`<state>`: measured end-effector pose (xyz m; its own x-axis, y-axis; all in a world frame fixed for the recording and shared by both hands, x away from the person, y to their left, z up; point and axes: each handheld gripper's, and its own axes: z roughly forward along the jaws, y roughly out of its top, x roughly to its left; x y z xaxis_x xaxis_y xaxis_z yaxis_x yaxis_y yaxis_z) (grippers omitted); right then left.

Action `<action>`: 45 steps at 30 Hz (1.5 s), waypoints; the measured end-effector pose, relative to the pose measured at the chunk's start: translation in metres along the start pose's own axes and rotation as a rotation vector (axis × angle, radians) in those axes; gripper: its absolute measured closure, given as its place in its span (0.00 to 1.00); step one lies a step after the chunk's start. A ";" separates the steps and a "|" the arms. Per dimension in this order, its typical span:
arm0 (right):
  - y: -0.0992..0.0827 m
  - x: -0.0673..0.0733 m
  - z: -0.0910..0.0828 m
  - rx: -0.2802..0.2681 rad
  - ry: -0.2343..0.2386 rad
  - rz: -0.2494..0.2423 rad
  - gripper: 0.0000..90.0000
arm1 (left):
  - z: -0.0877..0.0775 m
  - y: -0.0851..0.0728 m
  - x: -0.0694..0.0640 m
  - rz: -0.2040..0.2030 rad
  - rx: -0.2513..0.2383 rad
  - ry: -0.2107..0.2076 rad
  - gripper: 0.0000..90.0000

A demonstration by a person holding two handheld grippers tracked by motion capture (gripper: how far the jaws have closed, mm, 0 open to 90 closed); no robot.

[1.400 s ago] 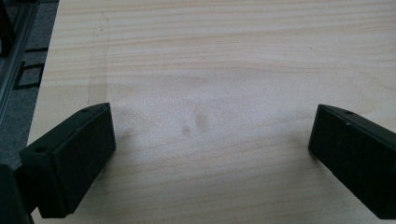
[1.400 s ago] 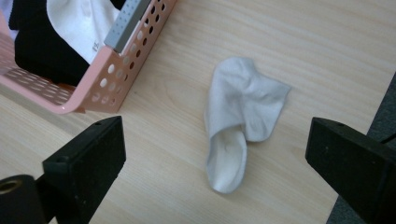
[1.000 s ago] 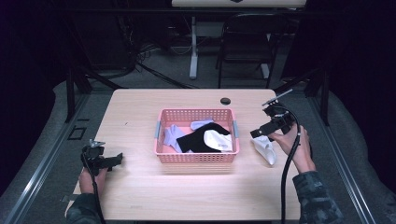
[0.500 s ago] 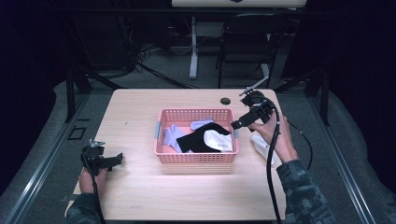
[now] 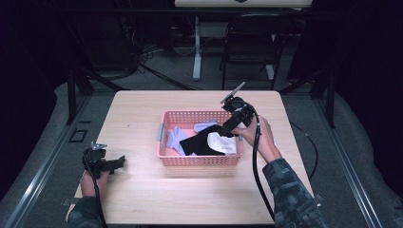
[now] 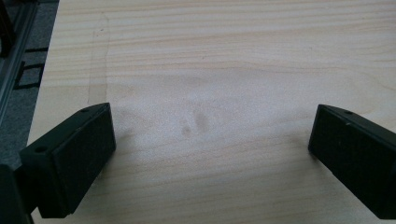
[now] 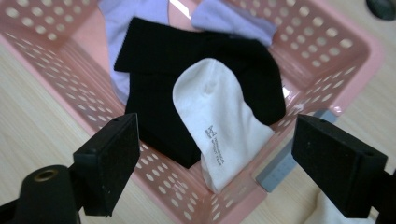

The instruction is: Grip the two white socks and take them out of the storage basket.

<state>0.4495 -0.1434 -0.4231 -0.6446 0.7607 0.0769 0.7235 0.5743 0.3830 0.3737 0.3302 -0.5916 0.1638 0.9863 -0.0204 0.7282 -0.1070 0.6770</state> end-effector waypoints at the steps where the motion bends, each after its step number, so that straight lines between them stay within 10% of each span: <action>1: 0.000 -0.001 0.006 0.005 0.003 -0.001 0.19 | 0.000 0.000 0.000 0.000 0.000 0.000 0.01; 23: -0.002 -0.005 0.085 0.155 -0.067 0.064 0.47 | 0.000 0.000 0.000 0.001 0.000 -0.001 0.01; 37: -0.006 -0.009 0.095 0.207 -0.103 0.067 0.92 | 0.000 0.000 0.000 0.001 0.000 -0.001 0.01; 45: -0.008 -0.009 0.081 0.161 -0.076 0.087 0.96 | 0.000 0.000 0.000 0.001 0.000 -0.001 0.01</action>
<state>0.4694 -0.1300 -0.5009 -0.5620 0.8266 0.0316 0.8097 0.5419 0.2253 0.3741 0.3304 -0.5916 0.1656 0.9860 -0.0204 0.7280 -0.1082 0.6770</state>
